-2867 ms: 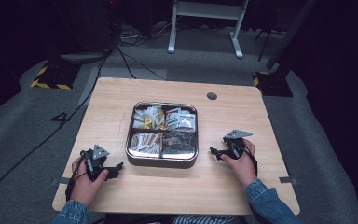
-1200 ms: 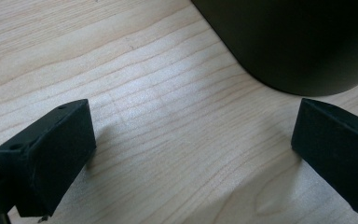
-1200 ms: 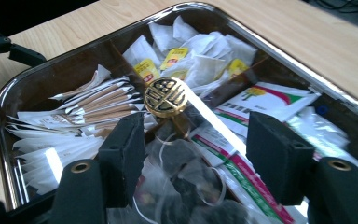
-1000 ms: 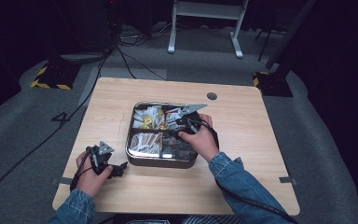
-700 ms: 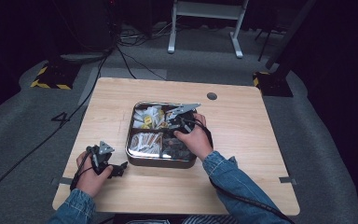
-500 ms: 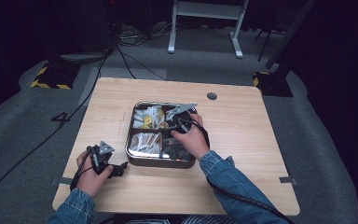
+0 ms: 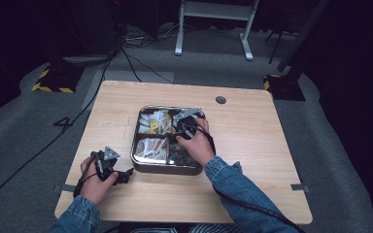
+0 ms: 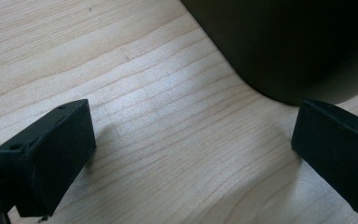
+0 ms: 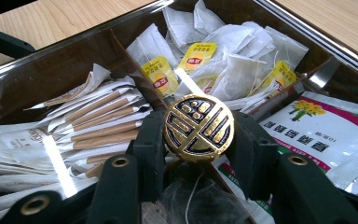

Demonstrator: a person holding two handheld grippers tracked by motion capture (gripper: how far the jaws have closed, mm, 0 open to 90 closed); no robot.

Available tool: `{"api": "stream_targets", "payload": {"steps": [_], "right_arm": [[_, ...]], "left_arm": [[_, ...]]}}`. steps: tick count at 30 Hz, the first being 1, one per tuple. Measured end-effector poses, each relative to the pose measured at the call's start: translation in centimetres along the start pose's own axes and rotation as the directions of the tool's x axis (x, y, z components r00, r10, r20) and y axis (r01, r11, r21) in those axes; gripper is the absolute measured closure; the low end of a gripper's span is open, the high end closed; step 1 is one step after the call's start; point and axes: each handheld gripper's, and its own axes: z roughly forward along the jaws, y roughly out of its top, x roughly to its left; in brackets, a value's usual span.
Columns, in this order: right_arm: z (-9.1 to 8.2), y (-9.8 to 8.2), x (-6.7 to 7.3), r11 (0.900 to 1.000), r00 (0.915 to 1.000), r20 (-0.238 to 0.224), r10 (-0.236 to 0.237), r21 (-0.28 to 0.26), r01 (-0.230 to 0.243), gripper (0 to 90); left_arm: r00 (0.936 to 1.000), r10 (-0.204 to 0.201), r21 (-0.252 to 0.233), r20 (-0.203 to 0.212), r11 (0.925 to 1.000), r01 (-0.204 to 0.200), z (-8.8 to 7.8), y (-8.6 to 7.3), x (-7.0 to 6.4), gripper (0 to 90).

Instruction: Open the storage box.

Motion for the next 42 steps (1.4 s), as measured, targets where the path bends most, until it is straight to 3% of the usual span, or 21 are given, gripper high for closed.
{"api": "stream_targets", "payload": {"steps": [8,14,27,42], "right_arm": [[-0.2,0.3,0.1,1.0,0.9999,0.011,-0.006,0.0,0.006,58.8],[-1.1,0.9,0.2,0.999,0.9999,0.005,-0.012,-0.03,0.013,58.8],[-5.4,2.2,0.0,0.994,0.9995,0.012,-0.03,-0.105,0.031,58.7],[-10.1,1.0,-2.0,0.986,0.9987,0.05,-0.002,-0.166,0.01,58.7]], "left_arm": [[1.0,-0.003,0.001,0.002,1.0,0.003,0.0,0.0,0.0,0.0],[1.0,-0.002,0.002,0.002,1.0,0.002,0.0,0.0,0.0,0.0],[1.0,0.003,0.003,0.006,1.0,-0.003,0.0,0.0,0.0,0.0],[1.0,0.003,0.003,0.006,1.0,-0.003,0.0,0.0,0.0,0.0]]}}
